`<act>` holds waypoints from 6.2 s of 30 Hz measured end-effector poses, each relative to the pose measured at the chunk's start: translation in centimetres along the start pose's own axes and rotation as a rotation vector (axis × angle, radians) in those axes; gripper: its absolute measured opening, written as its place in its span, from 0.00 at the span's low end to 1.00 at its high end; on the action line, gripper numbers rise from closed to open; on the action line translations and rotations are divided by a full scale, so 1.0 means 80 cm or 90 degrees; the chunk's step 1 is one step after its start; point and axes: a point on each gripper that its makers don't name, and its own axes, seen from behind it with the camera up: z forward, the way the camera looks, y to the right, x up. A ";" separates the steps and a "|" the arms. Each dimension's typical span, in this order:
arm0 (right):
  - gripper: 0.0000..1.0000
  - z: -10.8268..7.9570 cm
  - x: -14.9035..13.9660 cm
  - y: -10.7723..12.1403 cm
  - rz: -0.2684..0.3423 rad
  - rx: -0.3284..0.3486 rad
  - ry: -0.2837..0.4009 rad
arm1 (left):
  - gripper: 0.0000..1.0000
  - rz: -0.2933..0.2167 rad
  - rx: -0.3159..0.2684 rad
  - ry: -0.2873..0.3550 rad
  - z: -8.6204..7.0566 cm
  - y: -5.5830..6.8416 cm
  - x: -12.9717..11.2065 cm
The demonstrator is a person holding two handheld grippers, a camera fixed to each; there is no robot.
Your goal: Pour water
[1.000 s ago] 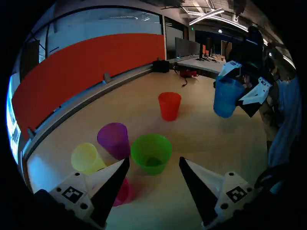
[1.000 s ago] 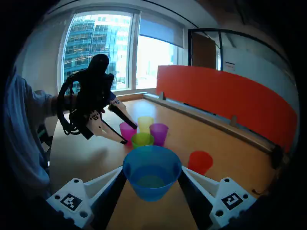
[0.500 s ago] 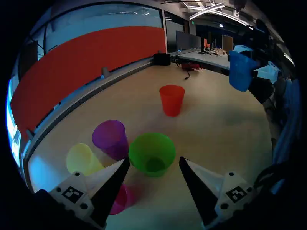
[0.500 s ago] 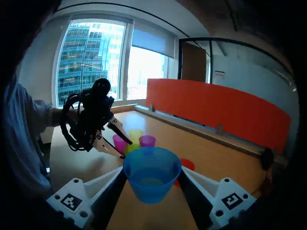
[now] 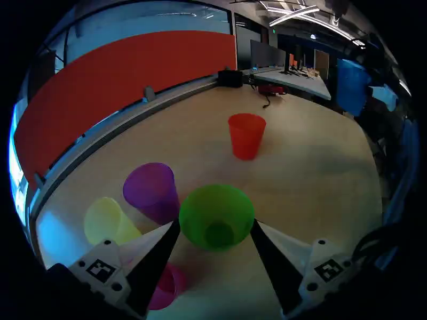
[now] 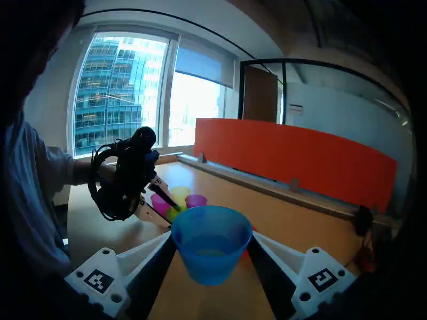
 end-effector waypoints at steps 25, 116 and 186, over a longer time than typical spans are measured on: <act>0.90 -0.006 0.001 0.011 0.001 -0.014 0.003 | 0.87 -0.005 0.001 0.027 0.009 0.002 0.014; 0.90 0.077 0.105 -0.042 -0.059 0.085 0.054 | 0.87 -0.025 0.054 0.335 -0.233 0.020 0.149; 0.90 0.164 0.255 -0.066 -0.593 0.064 0.111 | 0.86 -0.005 0.014 0.354 -0.224 0.069 0.144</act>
